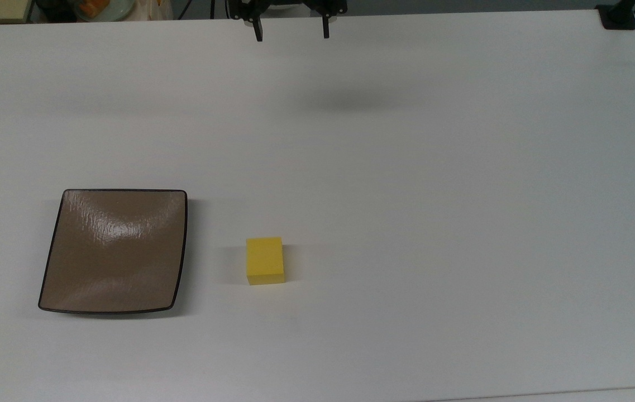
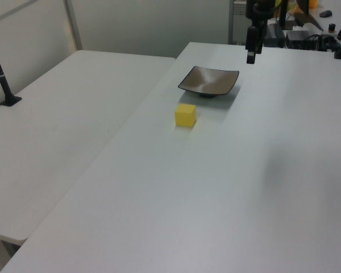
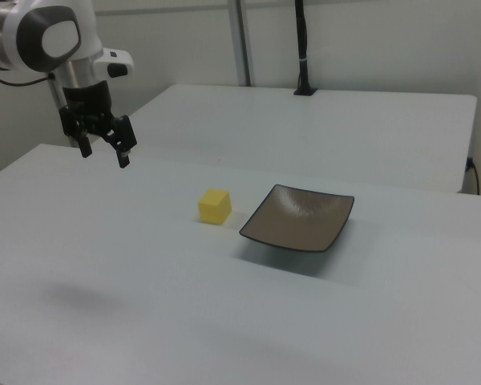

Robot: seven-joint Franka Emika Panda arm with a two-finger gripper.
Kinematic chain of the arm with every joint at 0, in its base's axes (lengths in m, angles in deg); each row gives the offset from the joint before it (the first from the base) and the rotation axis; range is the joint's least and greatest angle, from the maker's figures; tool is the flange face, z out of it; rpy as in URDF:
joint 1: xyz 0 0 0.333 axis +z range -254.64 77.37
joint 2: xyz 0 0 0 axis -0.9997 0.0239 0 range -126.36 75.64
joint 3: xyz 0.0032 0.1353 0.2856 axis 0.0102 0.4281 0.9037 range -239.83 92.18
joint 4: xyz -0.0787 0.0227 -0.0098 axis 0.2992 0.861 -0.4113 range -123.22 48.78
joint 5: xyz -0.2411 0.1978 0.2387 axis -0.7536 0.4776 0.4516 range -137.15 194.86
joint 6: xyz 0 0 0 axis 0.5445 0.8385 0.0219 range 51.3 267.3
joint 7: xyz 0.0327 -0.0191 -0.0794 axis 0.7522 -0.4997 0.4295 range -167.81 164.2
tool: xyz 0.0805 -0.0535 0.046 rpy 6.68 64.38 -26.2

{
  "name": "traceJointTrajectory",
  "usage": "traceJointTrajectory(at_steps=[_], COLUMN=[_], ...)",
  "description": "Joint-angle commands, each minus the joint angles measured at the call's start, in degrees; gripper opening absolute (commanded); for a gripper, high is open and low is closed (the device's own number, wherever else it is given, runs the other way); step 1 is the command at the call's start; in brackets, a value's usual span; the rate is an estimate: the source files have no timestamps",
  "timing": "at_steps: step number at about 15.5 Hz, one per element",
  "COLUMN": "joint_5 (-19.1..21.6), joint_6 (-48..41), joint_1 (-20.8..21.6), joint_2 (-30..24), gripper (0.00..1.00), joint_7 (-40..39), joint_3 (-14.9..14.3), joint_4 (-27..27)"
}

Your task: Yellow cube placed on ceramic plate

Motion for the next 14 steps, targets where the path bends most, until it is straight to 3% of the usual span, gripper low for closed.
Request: traceJointTrajectory(at_steps=[1,14], joint_5=[1.49,1.49], joint_6=[2.02,1.84], joint_1=[1.26,1.09], joint_2=[-1.07,-0.19], gripper=[1.0,1.0], joint_7=[0.0,0.17], joint_3=[-1.68,-1.76], joint_4=[-2.84,-1.35])
